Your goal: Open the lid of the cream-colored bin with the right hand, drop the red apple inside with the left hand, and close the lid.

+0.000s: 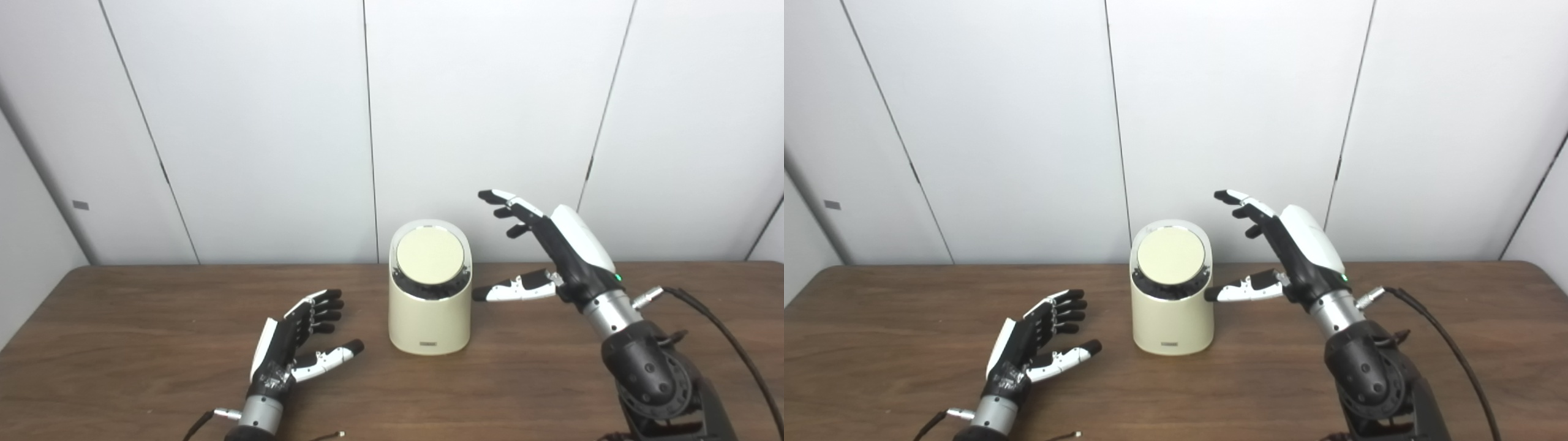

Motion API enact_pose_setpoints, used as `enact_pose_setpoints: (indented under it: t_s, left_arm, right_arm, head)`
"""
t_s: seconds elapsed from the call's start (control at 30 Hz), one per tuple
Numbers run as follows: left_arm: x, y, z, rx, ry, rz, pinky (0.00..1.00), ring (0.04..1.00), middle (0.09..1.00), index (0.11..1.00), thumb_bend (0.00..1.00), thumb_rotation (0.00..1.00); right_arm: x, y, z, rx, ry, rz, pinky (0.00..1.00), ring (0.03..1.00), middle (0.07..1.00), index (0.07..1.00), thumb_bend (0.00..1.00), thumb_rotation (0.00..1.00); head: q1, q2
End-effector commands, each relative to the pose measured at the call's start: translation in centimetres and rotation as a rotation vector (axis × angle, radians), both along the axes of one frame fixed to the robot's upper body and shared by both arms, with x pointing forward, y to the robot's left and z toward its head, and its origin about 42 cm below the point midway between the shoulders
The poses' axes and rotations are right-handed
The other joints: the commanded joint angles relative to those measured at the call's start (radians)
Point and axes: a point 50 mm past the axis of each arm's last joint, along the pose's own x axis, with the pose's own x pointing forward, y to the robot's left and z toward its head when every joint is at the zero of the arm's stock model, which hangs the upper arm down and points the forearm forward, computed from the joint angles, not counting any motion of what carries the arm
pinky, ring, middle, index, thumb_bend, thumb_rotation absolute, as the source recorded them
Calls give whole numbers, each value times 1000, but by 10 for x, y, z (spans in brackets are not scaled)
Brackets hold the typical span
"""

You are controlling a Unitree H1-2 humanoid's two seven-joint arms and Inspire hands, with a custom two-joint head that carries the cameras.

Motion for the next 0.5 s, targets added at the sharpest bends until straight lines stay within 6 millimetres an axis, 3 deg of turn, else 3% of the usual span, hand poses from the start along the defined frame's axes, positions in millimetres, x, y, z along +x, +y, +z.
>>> enact_pose_setpoints:
  t_s: [0.0, 0.47]
  left_arm:
    - [-5, 9, -5, 11, -20, 15, 733, 748, 762, 787, 774, 170]
    - [-8, 13, 5, -6, -57, 19, 694, 746, 762, 790, 785, 190]
  right_arm:
    - [-2, -6, 2, 70, -57, -14, 685, 818, 868, 850, 703, 179]
    - [-18, -37, -92, 263, 11, -63, 711, 819, 874, 867, 717, 180]
  head:
    - [5, 10]
    - [14, 3]
